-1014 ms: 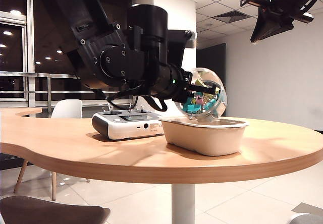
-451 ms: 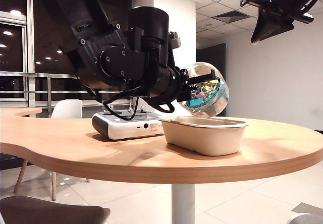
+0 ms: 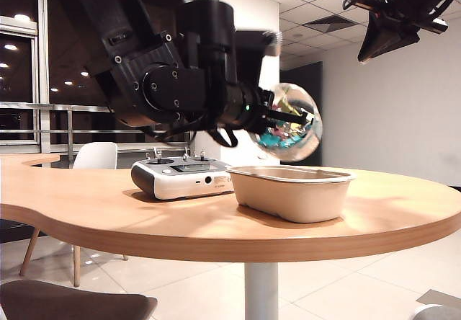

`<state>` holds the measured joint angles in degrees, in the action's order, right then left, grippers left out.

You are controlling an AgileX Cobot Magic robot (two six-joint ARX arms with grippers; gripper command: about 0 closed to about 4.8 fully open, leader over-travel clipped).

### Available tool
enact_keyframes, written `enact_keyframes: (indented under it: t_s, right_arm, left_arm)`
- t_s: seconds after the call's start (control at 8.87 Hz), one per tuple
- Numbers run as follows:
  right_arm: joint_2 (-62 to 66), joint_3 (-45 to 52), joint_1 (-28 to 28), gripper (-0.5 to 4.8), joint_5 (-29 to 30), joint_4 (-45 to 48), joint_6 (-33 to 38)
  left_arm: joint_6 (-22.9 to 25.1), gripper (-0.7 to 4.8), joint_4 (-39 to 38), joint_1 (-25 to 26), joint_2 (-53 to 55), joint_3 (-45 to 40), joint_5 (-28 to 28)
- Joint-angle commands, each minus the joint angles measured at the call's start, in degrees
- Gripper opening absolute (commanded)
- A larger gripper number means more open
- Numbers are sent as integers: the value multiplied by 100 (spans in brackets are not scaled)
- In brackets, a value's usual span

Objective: Pick up the box filled with clips, pour some clips from it into the rectangular paper box, and then put the clip box back on the table.

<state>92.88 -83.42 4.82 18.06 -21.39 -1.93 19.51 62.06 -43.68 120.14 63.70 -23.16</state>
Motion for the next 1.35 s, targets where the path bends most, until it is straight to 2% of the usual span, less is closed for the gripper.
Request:
enact_keyframes:
  t_s: [0.11,0.34,0.45,0.68,0.79,0.9,1.13,1.24,1.35]
  right_arm:
    - [-33,-13,2,-5,184,39,22]
    - [-33,-13,4,-5,238,37,24]
    - [-33,-13,2,-5,269,24,28]
    - [-33,-13,4,-5,269,-98,26]
    - [-31,-13,4,-5,269,-188,26]
    - [-31,-13,4,-5,267,-223,22]
    - [-31,-13,4,-5,269,-236,22]
    - [-31,-13,4,-5,269,-238,22]
    - [-24,-13,4,-5,267,-238,22]
  left_arm:
    - [4603,-6,426,0,-48,46,1672]
    - [5128,-7,221,13,-48,46,1808]
    - [5705,-6,146,66,-48,46,1825]
    - [6127,-6,240,70,-52,46,1823]
    - [4642,-6,1202,28,-52,166,1029]
    - [1893,-6,767,28,-55,435,299]
    - [-120,-6,-1084,37,-52,774,542]
    - [-721,-6,-1270,66,-52,839,577]
    - [-1606,-6,-1329,144,-52,839,809]
